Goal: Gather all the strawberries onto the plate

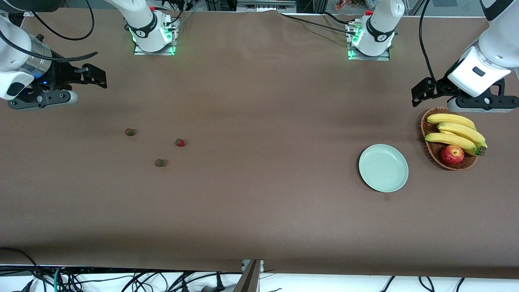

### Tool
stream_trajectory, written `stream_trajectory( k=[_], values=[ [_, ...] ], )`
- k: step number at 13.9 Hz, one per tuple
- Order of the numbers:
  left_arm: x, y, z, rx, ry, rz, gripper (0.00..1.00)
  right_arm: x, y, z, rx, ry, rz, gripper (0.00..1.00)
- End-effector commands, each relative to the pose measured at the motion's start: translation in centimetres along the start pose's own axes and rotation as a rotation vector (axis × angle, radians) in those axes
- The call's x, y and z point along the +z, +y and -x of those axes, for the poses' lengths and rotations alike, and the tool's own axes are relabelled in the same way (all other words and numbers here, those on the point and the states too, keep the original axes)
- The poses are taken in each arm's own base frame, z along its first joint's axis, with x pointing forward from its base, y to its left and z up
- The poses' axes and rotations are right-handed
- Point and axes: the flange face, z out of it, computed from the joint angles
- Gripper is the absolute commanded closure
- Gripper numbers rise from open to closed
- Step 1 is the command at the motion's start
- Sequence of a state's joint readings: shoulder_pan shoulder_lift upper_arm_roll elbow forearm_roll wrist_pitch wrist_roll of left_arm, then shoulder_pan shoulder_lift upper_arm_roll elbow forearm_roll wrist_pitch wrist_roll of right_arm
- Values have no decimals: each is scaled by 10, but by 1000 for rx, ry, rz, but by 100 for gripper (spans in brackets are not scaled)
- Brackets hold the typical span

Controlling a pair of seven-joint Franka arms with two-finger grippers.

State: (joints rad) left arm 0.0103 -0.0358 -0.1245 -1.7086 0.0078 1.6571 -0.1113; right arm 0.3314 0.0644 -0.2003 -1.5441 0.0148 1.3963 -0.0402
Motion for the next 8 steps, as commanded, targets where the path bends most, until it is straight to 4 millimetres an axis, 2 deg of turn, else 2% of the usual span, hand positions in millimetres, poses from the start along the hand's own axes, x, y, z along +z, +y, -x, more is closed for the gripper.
stream_trajectory(
  k=[1, 2, 4, 6, 8],
  values=[
    [-2, 0, 3, 3, -6, -1, 0, 10, -9, -9, -19, -11, -5, 0],
    [-2, 0, 3, 3, -4, -1, 0, 28, -12, -18, -17, -14, -4, 0],
    [-3, 0, 3, 3, -4, -1, 0, 82, -27, -42, -25, 7, -53, 0],
    [-4, 0, 3, 3, -3, -1, 0, 135, -64, -63, -44, 14, -38, 0],
    [-3, 1, 3, 5, -4, -1, 0, 173, -108, -78, -40, 22, -10, 0]
  ],
)
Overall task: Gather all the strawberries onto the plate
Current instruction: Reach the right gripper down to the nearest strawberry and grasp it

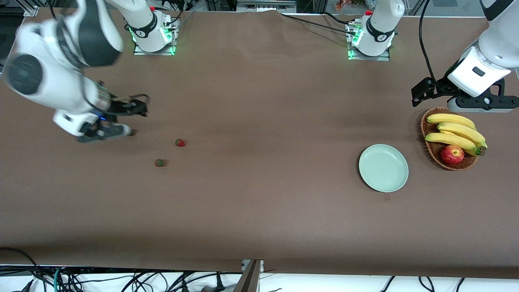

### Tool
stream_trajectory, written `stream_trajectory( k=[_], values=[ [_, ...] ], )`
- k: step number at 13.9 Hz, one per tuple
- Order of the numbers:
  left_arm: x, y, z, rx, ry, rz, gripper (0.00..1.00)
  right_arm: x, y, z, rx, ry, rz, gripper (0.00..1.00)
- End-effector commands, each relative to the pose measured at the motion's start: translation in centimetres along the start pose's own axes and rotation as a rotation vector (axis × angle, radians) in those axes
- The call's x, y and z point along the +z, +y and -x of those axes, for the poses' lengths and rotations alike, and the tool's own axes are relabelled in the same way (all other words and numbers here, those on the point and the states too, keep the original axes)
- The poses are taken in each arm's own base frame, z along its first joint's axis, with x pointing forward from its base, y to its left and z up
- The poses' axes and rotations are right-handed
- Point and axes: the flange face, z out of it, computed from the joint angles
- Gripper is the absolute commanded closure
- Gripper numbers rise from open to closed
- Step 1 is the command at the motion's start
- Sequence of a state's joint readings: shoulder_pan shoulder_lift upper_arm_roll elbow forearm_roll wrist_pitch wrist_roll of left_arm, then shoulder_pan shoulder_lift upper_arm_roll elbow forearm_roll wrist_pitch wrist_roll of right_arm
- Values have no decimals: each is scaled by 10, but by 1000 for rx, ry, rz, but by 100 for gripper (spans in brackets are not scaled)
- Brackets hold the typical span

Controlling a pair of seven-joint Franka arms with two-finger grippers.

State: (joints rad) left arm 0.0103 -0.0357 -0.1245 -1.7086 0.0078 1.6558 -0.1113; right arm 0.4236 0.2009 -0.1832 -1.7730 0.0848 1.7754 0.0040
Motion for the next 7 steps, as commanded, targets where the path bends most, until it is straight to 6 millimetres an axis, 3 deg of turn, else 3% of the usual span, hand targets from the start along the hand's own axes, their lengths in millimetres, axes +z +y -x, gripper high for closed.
stream_trajectory(
  k=[1, 4, 7],
  values=[
    [-2, 1, 3, 6, -3, -1, 0, 56, -36, -21, 9, -1, 25, 0],
    [-3, 0, 3, 5, -3, -1, 0, 119, 6, -61, 31, 55, 49, 0],
    [-2, 0, 3, 5, -4, -1, 0, 163, 32, -85, -1, 112, 70, 0]
  ],
)
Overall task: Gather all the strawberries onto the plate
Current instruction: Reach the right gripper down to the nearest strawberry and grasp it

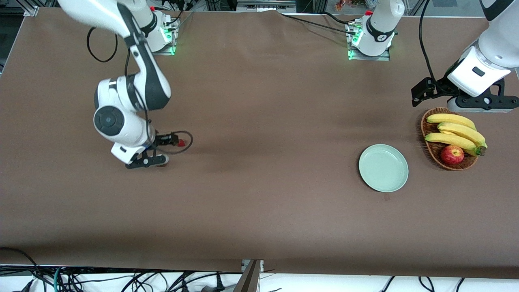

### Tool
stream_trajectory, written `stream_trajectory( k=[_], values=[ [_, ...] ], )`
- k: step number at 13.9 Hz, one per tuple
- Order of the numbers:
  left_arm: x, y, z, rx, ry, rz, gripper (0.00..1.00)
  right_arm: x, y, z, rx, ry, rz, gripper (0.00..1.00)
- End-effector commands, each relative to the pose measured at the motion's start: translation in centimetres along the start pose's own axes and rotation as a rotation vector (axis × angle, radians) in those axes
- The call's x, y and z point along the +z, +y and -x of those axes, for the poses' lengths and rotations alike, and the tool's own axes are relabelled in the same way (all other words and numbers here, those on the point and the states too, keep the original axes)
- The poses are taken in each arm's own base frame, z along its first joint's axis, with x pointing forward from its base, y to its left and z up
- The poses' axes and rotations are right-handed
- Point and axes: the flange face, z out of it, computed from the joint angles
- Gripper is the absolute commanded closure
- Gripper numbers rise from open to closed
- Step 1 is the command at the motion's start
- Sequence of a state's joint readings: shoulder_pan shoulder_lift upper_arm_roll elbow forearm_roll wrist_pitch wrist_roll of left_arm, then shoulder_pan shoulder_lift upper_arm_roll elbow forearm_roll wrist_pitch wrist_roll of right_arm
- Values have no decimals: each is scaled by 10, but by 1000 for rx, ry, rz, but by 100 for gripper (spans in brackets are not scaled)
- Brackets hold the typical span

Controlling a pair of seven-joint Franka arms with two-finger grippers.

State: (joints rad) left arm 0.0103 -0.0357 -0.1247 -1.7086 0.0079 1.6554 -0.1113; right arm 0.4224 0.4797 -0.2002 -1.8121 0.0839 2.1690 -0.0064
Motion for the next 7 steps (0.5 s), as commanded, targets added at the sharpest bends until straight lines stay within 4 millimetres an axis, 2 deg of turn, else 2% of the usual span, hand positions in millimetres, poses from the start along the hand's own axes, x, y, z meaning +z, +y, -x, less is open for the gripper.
stream_trajectory(
  k=[1, 3, 5, 7],
  values=[
    [-3, -1, 3, 3, -2, -1, 0, 33, 21, -16, -13, 45, 8, 0],
    [-3, 0, 3, 4, -2, -1, 0, 54, 21, -19, -6, 47, 14, 0],
    [-3, -1, 3, 3, -2, -1, 0, 60, 24, -15, 4, 29, 8, 3],
    [-3, 0, 3, 4, -2, -1, 0, 73, 29, -14, 25, 15, -4, 12]
  ],
)
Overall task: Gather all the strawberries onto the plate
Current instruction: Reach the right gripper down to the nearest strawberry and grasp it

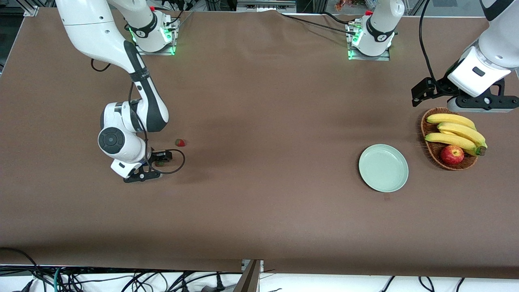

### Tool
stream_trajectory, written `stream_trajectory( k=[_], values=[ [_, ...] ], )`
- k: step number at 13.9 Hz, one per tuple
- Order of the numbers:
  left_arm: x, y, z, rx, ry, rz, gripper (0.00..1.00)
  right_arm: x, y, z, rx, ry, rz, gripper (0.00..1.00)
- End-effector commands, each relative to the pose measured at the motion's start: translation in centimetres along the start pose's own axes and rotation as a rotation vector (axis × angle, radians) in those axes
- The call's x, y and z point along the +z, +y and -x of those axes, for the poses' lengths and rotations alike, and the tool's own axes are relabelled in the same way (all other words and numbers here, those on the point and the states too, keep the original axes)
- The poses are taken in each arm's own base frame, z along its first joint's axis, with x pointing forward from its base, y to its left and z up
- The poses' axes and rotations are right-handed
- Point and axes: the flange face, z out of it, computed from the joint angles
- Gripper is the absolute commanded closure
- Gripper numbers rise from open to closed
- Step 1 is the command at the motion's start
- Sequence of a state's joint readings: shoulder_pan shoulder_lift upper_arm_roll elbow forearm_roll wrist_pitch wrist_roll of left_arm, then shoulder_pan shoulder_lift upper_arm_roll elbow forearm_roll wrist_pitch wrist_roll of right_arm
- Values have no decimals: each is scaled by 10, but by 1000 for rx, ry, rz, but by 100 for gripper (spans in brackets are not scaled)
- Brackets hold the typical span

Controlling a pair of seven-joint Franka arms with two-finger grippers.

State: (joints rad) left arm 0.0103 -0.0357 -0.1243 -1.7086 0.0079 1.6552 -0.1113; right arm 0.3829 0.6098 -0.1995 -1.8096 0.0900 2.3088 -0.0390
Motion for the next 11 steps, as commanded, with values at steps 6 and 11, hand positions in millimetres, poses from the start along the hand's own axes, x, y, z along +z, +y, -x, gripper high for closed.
stream_trajectory(
  k=[6, 11],
  values=[
    [-2, -1, 4, 6, -16, -2, 0, 19, 4, -2, 42, -10, -54, 55],
    [-2, -1, 5, 6, -17, -2, 0, -25, -23, -21, 14, 8, -63, 84]
  ],
)
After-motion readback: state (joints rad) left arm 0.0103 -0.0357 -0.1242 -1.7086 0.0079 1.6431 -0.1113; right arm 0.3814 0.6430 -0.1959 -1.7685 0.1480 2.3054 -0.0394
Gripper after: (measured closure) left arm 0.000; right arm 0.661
